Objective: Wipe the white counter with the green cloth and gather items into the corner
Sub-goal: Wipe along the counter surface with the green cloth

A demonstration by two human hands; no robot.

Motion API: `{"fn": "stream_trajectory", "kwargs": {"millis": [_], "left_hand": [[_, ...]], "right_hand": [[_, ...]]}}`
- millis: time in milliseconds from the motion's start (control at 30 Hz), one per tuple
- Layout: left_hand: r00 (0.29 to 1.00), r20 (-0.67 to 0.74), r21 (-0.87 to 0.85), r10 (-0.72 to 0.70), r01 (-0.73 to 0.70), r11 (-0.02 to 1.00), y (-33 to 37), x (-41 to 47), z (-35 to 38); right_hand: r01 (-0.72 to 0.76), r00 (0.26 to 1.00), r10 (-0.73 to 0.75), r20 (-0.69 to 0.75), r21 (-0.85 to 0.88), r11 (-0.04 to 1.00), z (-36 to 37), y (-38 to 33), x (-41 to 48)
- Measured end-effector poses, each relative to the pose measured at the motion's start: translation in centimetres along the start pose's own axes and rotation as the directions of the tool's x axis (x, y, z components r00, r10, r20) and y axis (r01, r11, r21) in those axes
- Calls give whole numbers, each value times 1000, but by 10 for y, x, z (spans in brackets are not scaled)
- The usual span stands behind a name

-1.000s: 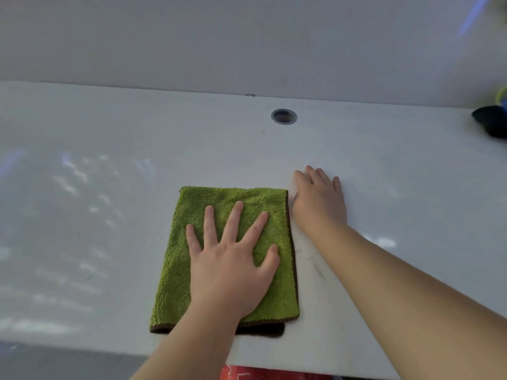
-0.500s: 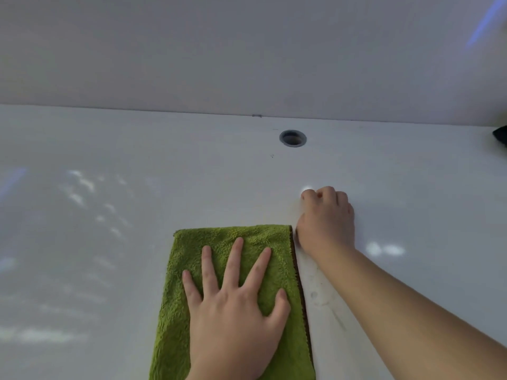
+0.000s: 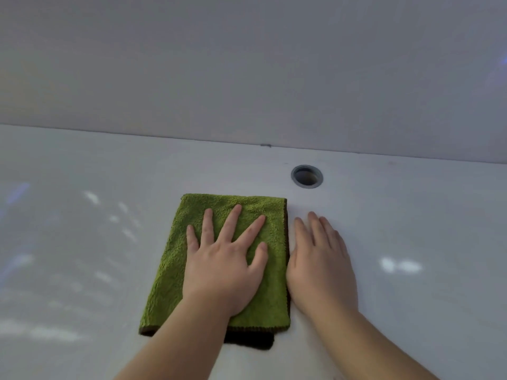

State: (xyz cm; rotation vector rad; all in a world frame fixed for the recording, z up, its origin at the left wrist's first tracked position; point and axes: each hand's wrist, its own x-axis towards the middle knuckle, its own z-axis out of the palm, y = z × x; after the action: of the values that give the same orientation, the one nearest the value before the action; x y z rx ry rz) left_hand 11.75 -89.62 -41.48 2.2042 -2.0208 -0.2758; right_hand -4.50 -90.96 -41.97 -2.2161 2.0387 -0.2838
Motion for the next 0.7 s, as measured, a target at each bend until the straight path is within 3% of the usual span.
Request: {"fn": "stream_trajectory", "kwargs": {"millis": [433,700], "left_hand": [[994,51,68,91,-95,993,-5,116,-5],[984,78,108,161,-169,980,-1,163,-8]], "right_hand": [[-63,998,63,-13,-27,998,-3,-5,2],[-120,988,116,-107,-39,992,1,-6,2]]}}
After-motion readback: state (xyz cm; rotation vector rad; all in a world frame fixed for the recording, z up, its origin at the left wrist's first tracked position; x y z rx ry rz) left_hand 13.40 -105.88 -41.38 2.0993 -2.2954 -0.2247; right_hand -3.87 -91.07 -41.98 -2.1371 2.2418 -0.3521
